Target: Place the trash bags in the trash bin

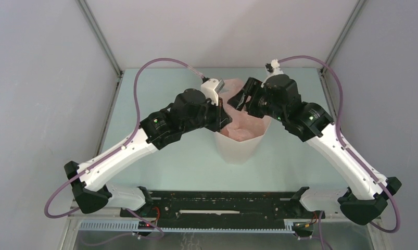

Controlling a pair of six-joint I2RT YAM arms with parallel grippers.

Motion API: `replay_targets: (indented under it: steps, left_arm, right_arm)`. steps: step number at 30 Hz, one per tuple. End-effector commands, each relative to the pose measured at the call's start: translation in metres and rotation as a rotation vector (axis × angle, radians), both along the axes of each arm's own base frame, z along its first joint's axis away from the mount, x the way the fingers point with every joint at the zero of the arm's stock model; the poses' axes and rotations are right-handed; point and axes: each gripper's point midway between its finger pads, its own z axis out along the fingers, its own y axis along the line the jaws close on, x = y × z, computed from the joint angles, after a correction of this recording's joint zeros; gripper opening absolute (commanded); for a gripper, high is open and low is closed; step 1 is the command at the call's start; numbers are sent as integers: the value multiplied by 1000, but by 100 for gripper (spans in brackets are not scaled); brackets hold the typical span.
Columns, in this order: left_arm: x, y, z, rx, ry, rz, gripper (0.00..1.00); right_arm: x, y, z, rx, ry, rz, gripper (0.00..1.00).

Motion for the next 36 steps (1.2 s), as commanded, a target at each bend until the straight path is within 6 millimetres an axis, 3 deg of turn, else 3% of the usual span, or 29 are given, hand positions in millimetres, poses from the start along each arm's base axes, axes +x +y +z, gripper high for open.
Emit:
replay_targets:
  steps: [1,4,8,13,15,19,21,23,26,31,33,36]
  left_arm:
    - [-1,-7,28,-123,-1,2,4]
    - [-7,-13,30,-146,25,-34,15]
    - [-29,-9,40,-161,51,-114,56]
    - [-43,36,54,-158,-10,-55,92]
    - [-42,59,70,-158,-61,16,97]
    - [-23,95,104,-158,-171,194,100]
    - [-14,92,119,-156,-218,202,100]
    - [-3,78,121,-114,-225,192,100]
    - [14,52,114,-47,-209,169,100]
    - [44,48,100,67,-183,269,98]
    - [45,35,92,91,-145,219,87]
    - [51,37,79,154,-106,234,57]
  right_arm:
    - [-2,-1,14,110,-6,-71,57]
    - [-13,6,1,148,53,-49,33]
    - [-23,-3,-8,140,7,-44,27]
    - [-38,-5,-8,62,-58,81,18]
    - [-44,-5,-11,42,-57,120,15]
    - [-54,-5,-10,37,-60,169,14]
    - [-57,-7,-9,35,-65,177,14]
    - [-60,-9,-6,37,-73,183,14]
    - [-64,-11,-3,42,-84,191,14]
    - [-68,-19,-1,36,-93,182,14]
    - [-69,-24,-2,24,-94,176,14]
    - [-70,-36,-2,2,-107,155,17]
